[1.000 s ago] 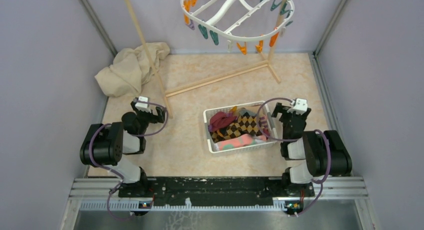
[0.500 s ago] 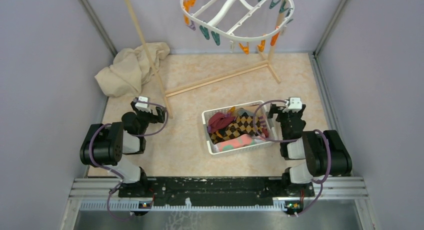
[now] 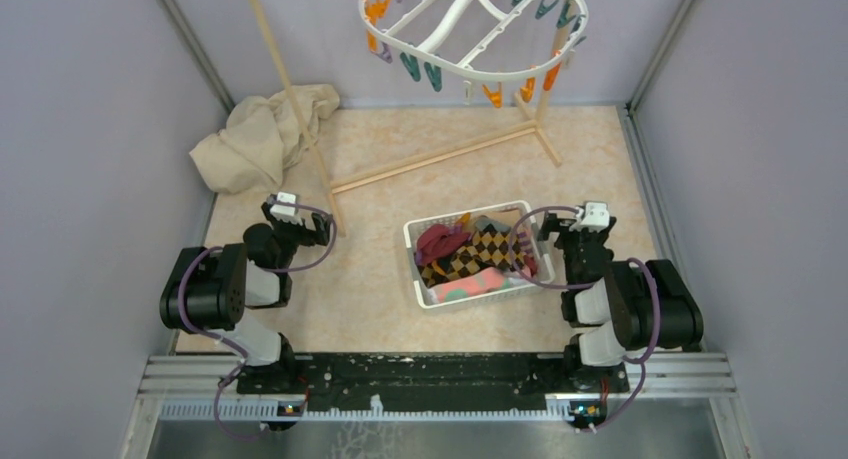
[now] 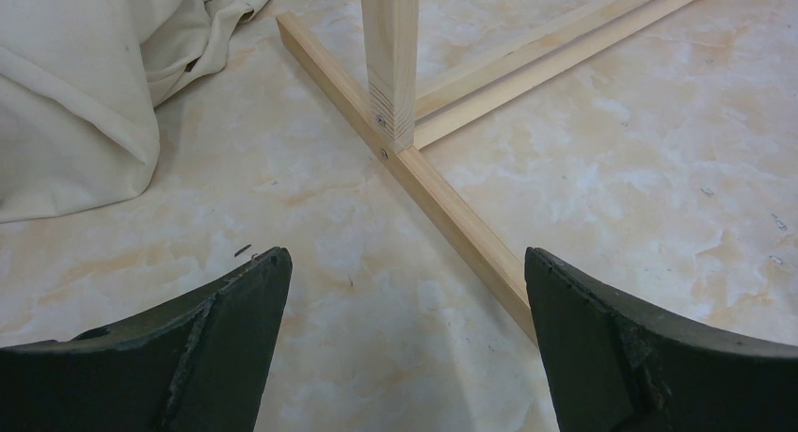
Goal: Remove the socks clipped to the hanger
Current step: Reset both arms
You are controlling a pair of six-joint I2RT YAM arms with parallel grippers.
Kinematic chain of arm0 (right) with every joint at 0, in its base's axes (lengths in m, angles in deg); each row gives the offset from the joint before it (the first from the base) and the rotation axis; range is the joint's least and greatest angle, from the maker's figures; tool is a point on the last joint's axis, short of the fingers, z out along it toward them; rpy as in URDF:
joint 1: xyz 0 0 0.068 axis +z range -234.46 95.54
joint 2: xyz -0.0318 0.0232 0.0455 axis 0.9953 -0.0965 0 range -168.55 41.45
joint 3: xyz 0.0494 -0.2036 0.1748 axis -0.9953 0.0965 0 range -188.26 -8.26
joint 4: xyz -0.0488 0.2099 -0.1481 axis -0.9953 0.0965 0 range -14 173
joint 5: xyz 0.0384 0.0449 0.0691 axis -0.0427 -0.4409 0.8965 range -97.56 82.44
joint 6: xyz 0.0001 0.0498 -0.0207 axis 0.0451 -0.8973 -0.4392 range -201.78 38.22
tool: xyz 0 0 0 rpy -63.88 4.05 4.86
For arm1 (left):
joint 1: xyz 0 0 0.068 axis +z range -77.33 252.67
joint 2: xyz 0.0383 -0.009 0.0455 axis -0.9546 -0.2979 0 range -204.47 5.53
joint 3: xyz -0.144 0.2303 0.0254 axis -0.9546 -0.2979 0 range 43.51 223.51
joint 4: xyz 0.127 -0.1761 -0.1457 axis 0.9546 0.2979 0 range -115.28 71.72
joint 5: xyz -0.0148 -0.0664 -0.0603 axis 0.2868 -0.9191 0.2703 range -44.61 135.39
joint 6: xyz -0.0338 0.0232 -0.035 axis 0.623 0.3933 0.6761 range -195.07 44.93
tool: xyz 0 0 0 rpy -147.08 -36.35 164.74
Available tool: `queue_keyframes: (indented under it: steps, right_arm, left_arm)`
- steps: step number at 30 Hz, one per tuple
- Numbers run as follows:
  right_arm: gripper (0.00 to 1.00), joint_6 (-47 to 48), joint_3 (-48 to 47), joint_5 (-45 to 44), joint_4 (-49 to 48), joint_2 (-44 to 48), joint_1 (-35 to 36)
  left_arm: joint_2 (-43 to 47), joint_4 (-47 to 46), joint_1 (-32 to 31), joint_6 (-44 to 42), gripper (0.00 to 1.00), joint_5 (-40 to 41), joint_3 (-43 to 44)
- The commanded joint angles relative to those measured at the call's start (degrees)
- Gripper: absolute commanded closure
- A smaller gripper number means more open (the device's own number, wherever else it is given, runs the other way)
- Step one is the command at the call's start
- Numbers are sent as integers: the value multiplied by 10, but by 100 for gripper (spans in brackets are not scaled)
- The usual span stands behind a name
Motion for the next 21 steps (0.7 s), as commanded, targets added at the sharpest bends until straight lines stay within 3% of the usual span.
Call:
queue_keyframes:
  steps: [1,4,7,21]
  right_arm:
    - [2,27,-22,62,9,9,-1]
    - [2,31,-66,71,97,8,-1]
    - [2,16,-73,30,110,8,-2]
    - [2,17,-73,28,108,6,0]
  left_arm:
    - [3,-26,0,-1,1,-6,6]
    - [2,-26,0,-3,1,-6,6]
    - [2,-20,-3,-5,1,-1,10]
    - [3,-14,-5,-6,1,3,11]
